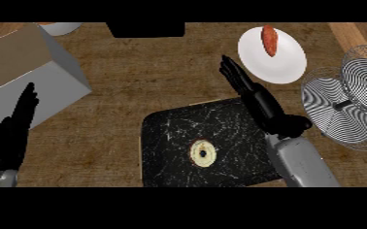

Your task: Pick the cupcake from the tray and place it in the tiered basket

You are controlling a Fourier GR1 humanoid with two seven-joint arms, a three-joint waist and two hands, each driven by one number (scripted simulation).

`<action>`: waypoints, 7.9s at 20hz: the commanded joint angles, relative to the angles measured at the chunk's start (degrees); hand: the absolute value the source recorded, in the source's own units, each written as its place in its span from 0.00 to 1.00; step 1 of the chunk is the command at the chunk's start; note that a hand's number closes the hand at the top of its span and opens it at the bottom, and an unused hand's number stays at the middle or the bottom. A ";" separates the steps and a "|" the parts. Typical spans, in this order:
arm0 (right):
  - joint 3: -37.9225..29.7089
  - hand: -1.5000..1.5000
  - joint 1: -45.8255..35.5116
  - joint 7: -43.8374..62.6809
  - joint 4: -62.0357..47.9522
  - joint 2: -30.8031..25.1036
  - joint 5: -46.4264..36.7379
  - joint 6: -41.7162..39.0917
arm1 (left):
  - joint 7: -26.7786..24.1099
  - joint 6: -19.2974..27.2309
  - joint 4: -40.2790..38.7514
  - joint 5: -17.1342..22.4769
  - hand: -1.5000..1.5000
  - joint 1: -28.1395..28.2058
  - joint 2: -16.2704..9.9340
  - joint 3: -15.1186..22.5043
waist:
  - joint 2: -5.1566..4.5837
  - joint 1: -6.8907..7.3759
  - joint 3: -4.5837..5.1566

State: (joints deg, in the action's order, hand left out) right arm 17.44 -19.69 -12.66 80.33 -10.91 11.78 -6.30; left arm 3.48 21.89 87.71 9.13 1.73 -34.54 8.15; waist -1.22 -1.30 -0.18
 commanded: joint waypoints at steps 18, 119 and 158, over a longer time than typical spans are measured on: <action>5.48 0.00 20.35 -3.91 -8.51 -6.51 -10.33 19.82 | 2.75 -10.75 -2.97 9.83 0.50 4.80 2.57 -0.24 | 1.33 0.43 0.91; 5.97 1.00 -15.84 87.52 -8.38 10.88 -70.71 18.80 | 6.35 -30.10 -7.94 -6.67 0.50 1.01 15.46 -19.16 | 1.83 3.16 0.66; -34.63 1.00 -32.95 61.27 -11.86 -4.91 -83.33 25.96 | 5.70 -28.74 -5.63 -8.66 0.50 2.37 18.93 -18.07 | 0.98 2.26 0.13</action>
State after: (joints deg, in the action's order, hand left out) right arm -12.42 -51.82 53.41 73.79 -12.67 -76.57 13.33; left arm 8.94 -6.89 79.76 1.33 2.82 -16.59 -11.30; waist -0.15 0.45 -0.05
